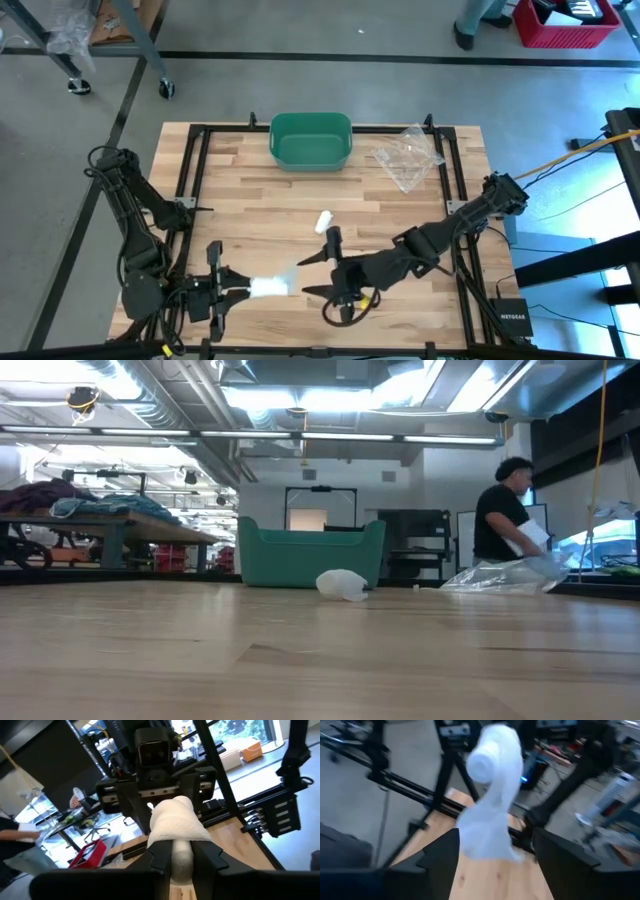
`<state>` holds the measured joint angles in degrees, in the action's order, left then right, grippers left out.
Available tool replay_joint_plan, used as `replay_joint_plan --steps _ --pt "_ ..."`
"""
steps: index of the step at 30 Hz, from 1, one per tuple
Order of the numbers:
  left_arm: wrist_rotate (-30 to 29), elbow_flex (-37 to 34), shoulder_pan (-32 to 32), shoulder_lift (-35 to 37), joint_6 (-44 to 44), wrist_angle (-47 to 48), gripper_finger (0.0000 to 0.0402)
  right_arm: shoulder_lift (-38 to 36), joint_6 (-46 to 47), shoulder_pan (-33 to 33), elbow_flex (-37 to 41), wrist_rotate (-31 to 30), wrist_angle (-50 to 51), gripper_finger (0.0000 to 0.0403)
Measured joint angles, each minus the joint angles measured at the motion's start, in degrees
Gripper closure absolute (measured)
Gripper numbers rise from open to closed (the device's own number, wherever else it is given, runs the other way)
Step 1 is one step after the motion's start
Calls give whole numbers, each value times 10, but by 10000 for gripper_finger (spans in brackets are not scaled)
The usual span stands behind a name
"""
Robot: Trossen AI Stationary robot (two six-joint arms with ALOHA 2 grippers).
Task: Roll bandage
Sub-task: Roll the bottom white bandage
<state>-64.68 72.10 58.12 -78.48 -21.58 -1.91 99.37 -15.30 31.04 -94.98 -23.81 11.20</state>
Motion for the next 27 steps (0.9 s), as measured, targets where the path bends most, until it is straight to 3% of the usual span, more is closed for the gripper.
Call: replay_joint_plan --steps 4,8,12,19,23,27 --pt "4 0 -5 0 3 0 361 2 -1 -8 0 55 -16 150" --pt "4 0 -6 0 8 1 361 2 0 -20 0 69 -17 160" --pt "4 0 -5 0 16 1 361 2 0 -24 0 104 -24 221" --pt "4 0 -8 0 23 0 361 13 -7 -30 0 98 -18 381" --pt "4 0 -5 0 23 0 361 12 -28 -18 0 74 -12 385" --pt "-1 0 16 2 13 -19 361 10 0 0 0 41 65 397"
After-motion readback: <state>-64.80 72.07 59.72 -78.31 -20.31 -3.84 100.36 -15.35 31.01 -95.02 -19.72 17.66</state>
